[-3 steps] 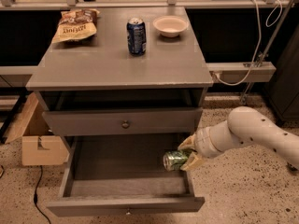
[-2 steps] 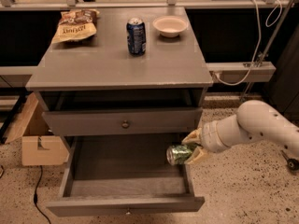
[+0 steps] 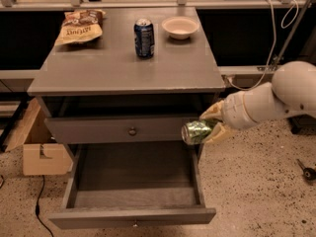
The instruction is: Pick green can from middle drawer and place on counter
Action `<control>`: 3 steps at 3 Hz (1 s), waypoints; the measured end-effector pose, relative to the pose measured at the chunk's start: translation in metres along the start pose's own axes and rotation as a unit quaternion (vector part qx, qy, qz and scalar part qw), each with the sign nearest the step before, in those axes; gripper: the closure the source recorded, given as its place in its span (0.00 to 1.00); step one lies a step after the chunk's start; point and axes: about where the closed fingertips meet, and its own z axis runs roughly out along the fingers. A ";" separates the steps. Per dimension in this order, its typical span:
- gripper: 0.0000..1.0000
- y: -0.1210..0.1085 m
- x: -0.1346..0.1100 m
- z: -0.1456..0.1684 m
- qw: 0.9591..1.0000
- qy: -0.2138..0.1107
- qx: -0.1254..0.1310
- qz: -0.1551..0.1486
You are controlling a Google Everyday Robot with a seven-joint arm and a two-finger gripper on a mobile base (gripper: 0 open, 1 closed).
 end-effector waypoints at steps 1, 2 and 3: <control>1.00 -0.046 -0.029 -0.027 1.000 0.012 0.014 -0.017; 1.00 -0.046 -0.029 -0.027 1.000 0.012 0.014 -0.017; 1.00 -0.070 -0.055 -0.045 0.999 0.009 0.031 -0.040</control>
Offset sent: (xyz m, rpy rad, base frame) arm 0.0203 0.0079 0.0453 -0.0260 -0.0337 -0.0004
